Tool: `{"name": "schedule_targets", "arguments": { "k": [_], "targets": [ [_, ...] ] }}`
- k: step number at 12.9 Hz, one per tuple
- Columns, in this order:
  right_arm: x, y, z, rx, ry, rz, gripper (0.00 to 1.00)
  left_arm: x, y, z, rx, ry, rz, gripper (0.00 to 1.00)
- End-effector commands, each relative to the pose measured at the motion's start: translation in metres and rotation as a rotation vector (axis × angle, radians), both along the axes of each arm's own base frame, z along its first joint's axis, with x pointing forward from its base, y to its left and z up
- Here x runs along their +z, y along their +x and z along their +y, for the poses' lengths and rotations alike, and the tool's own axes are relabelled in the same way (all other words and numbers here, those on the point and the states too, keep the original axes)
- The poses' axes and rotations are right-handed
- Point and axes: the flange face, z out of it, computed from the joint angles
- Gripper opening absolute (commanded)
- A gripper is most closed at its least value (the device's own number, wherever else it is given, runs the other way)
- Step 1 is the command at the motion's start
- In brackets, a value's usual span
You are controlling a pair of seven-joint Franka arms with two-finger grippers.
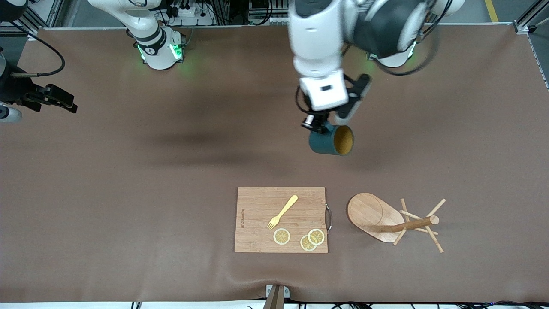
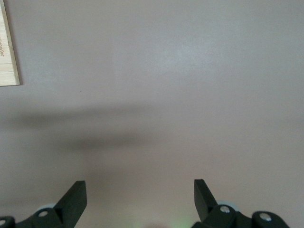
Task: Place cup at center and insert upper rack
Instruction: 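Lift the mug with the left gripper toward the mug-tree stand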
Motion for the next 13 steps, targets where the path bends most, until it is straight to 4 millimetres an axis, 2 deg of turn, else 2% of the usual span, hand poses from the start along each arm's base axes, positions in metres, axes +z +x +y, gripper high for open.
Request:
{"name": "schedule_targets", "arguments": {
  "k": [1,4,6,11,13],
  "targets": [
    [0.003,-0.005,-0.004,-0.006,0.011,-0.002,1.0,0.021,0.019,0.052,-0.017,-0.097,0.038,0.0],
    [0.005,-0.006,-0.004,-0.004,0.004,-0.01,1.0,0.034,0.047,0.106,-0.003,-0.209,0.065,0.0],
    [0.006,-0.007,-0.002,-0.001,0.005,-0.007,1.0,0.038,0.061,0.13,-0.013,-0.27,0.063,0.0],
    [0.007,-0.01,-0.002,-0.003,0.005,0.0,1.0,0.025,0.09,0.188,-0.061,-0.409,0.104,0.0],
    [0.008,-0.01,-0.001,-0.001,0.005,0.0,1.0,0.016,0.107,0.214,-0.038,-0.528,0.113,0.0]
  ]
}}
